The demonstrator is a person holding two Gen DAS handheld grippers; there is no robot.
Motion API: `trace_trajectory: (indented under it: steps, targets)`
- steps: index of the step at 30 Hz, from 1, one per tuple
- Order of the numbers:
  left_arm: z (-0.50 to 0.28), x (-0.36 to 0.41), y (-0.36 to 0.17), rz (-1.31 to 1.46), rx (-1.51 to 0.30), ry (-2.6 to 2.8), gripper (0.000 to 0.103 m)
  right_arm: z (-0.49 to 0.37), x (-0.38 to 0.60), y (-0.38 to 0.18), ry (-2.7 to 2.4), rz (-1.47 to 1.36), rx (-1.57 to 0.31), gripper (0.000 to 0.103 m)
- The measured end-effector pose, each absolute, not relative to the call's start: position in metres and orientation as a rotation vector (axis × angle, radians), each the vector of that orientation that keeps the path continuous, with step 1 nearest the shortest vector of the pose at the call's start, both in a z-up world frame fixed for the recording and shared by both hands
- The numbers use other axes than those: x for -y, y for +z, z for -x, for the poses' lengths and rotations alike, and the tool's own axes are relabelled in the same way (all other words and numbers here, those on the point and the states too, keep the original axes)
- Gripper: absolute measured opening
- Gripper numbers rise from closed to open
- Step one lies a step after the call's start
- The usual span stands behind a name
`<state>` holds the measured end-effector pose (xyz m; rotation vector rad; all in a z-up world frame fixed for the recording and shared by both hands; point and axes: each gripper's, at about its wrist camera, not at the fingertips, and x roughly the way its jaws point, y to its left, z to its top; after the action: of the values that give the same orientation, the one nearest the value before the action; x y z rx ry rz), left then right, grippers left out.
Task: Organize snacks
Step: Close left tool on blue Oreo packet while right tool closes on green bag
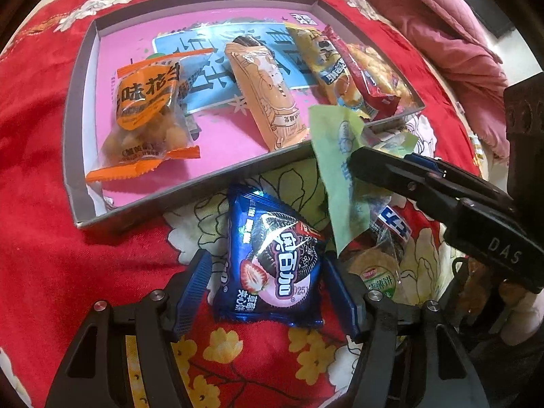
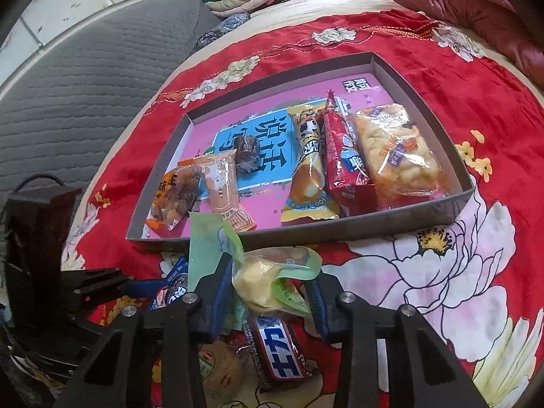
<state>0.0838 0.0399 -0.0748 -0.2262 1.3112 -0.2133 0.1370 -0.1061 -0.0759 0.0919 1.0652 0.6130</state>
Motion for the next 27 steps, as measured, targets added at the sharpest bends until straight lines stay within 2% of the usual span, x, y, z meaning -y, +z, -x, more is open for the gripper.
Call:
trace_trajectory:
  steps: [10, 14, 27]
  targets:
    - [-0.09, -0.017, -0.081, 0.115, -1.281, -0.162, 0.07, -0.139, 0.112, -0.075, 0.612, -0.146, -1.068, 0.039]
    - [-0.094, -0.017, -0.077, 0.108, -1.271, -0.152, 0.055, -0.138, 0.113, -0.073, 0.611, -0.149, -1.062, 0.039]
    - [-0.088, -0.03, -0.048, 0.201, -1.212, -0.202, 0.054, -0.133, 0.117, -0.063, 0.62, -0.149, -1.04, 0.037]
